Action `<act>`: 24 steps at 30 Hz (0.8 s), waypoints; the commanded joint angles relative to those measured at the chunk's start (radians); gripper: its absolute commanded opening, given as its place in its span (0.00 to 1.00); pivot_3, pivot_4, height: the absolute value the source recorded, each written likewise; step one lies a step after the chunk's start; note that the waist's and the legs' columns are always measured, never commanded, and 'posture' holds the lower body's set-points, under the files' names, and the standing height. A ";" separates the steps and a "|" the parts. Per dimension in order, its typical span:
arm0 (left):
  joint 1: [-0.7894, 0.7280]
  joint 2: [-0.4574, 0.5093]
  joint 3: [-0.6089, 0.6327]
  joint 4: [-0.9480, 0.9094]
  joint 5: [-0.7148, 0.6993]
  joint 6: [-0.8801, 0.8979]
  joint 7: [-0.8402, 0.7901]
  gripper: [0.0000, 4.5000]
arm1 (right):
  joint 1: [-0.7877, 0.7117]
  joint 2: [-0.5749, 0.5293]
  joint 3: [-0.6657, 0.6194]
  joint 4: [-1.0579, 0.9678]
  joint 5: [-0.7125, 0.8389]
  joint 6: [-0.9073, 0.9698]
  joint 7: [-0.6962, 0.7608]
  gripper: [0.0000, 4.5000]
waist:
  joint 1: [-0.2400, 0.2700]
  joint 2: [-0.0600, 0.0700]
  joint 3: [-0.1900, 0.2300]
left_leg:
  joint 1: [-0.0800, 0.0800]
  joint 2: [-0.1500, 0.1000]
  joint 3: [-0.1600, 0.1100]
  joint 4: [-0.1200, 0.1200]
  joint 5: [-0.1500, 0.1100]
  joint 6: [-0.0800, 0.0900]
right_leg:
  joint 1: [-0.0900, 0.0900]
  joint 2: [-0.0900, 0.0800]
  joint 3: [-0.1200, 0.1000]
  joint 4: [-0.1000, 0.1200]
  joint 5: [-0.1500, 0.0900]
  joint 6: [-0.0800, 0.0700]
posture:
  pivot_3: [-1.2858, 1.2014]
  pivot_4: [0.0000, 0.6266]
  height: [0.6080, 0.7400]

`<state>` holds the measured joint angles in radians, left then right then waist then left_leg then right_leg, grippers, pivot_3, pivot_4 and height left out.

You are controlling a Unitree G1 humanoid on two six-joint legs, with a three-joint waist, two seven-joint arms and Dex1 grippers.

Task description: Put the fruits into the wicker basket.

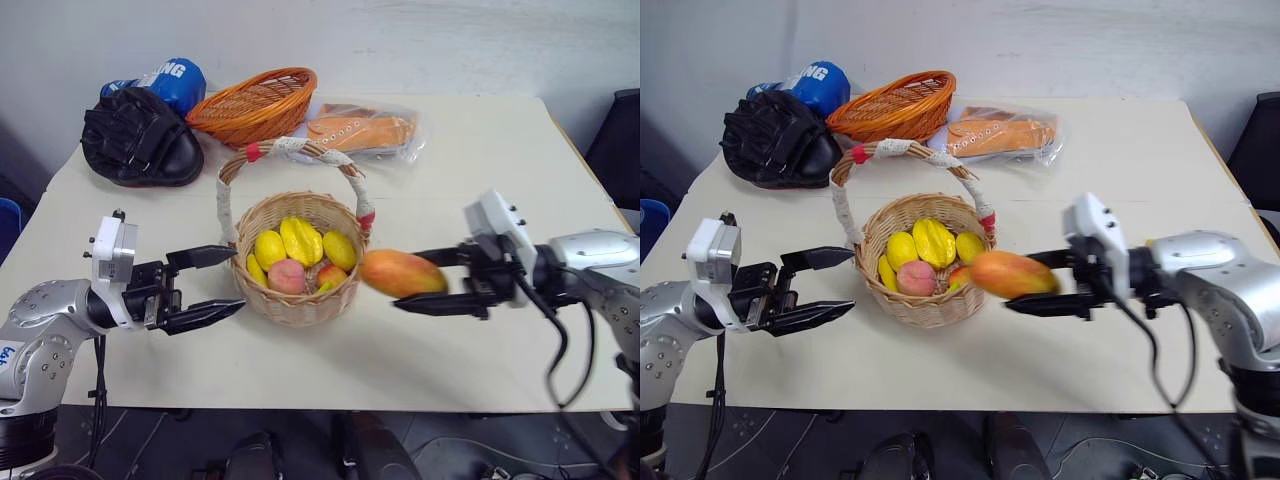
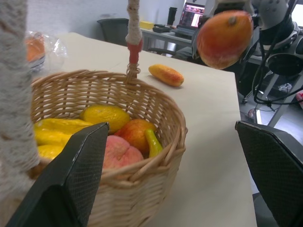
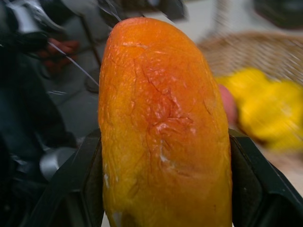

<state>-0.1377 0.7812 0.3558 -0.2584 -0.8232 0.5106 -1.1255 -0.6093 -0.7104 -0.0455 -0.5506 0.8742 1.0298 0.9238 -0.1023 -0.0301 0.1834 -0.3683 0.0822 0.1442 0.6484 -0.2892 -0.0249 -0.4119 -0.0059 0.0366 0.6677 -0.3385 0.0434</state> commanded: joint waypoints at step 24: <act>-0.060 -0.052 -0.088 -0.097 -0.034 -0.017 0.013 1.00 | 0.513 0.123 -0.316 -0.160 -0.085 -0.379 -0.081 0.99 | 0.036 -0.002 -0.001 | -0.018 -0.001 0.001 0.002 0.000 0.001 | -0.014 -0.001 0.000 -0.005 0.000 0.003 | 0.52 0.24 1.00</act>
<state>-0.1902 0.7334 0.2819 -0.3077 -0.8317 0.4918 -1.1026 -0.1678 -0.6083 -0.2303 -0.6753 0.7974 0.7707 0.8204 -0.0662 -0.0324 0.1820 -0.3864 0.0811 0.1457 0.6499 -0.2890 -0.0239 -0.4254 -0.0068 0.0363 0.6629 -0.3380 0.0475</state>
